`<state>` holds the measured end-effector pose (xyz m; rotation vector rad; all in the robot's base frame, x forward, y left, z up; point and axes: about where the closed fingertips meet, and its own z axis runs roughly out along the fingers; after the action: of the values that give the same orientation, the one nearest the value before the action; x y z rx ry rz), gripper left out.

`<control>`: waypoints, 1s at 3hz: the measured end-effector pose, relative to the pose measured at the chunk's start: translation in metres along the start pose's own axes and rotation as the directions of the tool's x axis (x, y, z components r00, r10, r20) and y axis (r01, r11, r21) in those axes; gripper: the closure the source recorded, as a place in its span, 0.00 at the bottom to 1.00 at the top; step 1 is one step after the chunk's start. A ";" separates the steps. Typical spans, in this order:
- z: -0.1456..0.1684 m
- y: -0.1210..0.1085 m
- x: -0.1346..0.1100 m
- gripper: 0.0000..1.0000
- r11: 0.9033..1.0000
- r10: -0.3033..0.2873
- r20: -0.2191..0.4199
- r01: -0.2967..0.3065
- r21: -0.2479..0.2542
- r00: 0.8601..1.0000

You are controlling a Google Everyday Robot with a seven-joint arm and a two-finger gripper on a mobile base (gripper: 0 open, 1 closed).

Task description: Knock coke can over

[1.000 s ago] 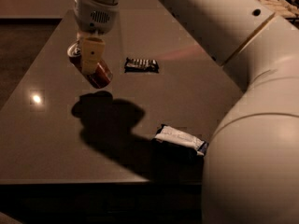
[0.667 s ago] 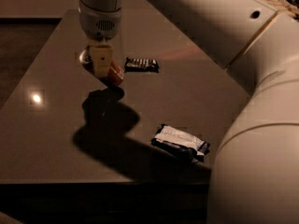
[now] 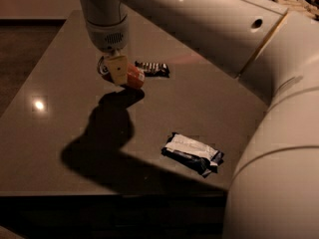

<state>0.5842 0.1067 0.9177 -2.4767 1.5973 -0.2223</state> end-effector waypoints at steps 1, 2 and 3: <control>0.008 0.004 0.005 0.61 1.000 -0.031 -0.058 0.031 -0.007 0.998; 0.012 0.008 0.004 0.37 0.998 -0.067 -0.078 0.066 -0.016 0.995; 0.013 0.005 0.002 0.13 0.998 -0.065 -0.072 0.065 -0.004 0.995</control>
Offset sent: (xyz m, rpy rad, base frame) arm -0.0120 -0.0124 -0.0193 -0.1473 -0.0087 0.0766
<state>0.5835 0.1037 0.9037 -2.5522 1.5456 -0.3237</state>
